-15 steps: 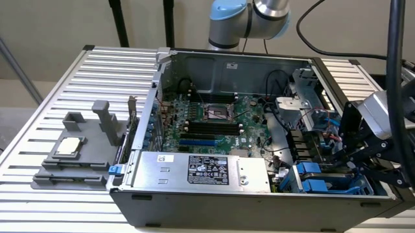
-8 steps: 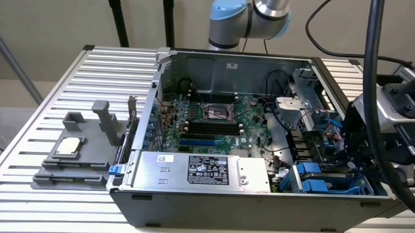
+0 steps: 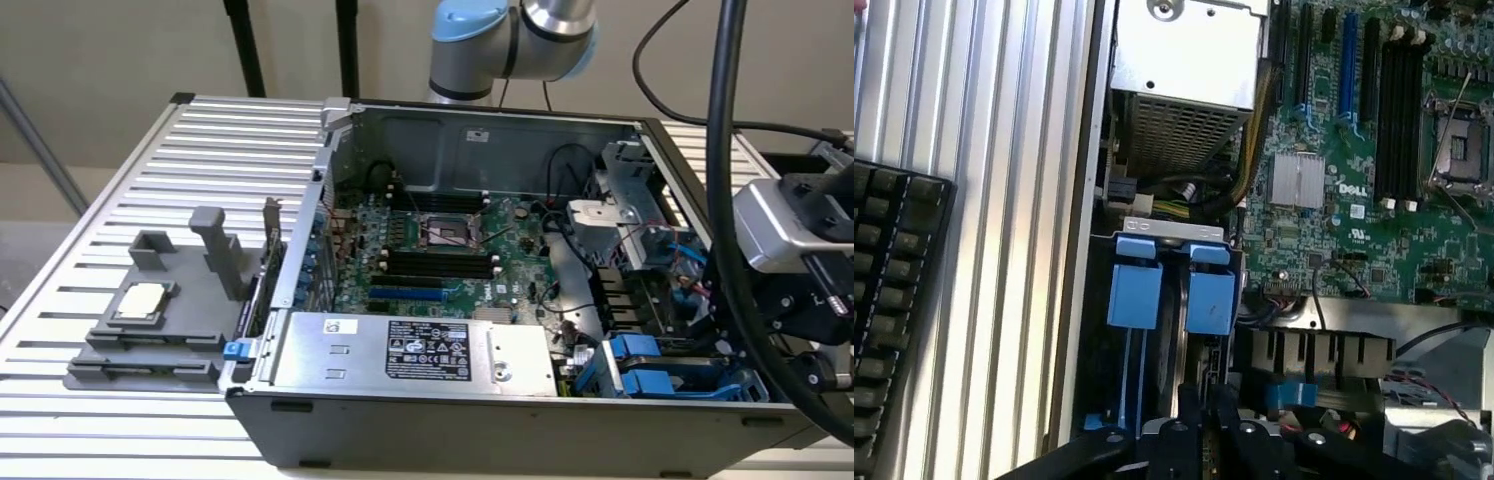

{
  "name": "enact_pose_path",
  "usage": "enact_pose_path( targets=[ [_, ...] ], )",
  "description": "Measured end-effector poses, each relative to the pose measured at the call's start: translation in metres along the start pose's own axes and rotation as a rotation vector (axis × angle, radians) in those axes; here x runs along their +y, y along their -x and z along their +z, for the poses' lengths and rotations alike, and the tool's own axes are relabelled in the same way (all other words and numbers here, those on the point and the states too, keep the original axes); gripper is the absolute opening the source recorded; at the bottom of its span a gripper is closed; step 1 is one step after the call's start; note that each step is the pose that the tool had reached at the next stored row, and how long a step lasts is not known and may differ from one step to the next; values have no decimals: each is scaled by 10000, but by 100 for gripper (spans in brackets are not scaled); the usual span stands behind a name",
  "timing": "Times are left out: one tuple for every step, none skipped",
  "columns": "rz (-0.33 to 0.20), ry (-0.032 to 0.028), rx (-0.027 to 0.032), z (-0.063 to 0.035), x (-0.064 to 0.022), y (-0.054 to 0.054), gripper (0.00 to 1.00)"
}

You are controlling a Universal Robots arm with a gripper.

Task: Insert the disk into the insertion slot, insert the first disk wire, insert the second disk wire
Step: 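Insert the first disk wire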

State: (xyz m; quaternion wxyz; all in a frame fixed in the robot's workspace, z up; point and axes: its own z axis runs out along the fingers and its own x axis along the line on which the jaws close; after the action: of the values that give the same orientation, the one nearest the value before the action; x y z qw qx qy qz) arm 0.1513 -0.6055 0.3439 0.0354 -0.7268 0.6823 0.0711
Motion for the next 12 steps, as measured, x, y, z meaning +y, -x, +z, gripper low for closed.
enact_pose_path(
  targets=[
    [35, -4, 6, 1, 0, 1, 16],
    [83, -12, 8, 0, 0, 0, 16],
    [141, -20, 8, 0, 1, 0, 16],
    [199, -29, 7, -1, 2, 1, 16],
    [254, -38, 3, 0, 5, 2, 16],
    [301, -44, 1, 1, 9, 3, 16],
    [331, -48, 0, 1, 13, 5, 16],
    [348, -51, 5, 2, 19, 9, 16],
    [360, -53, 9, 4, 25, 14, 16],
    [368, -54, 18, 6, 31, 22, 16],
    [372, -55, 28, 7, 34, 35, 16],
    [376, -55, 35, 10, 37, 47, 16]
  ],
)
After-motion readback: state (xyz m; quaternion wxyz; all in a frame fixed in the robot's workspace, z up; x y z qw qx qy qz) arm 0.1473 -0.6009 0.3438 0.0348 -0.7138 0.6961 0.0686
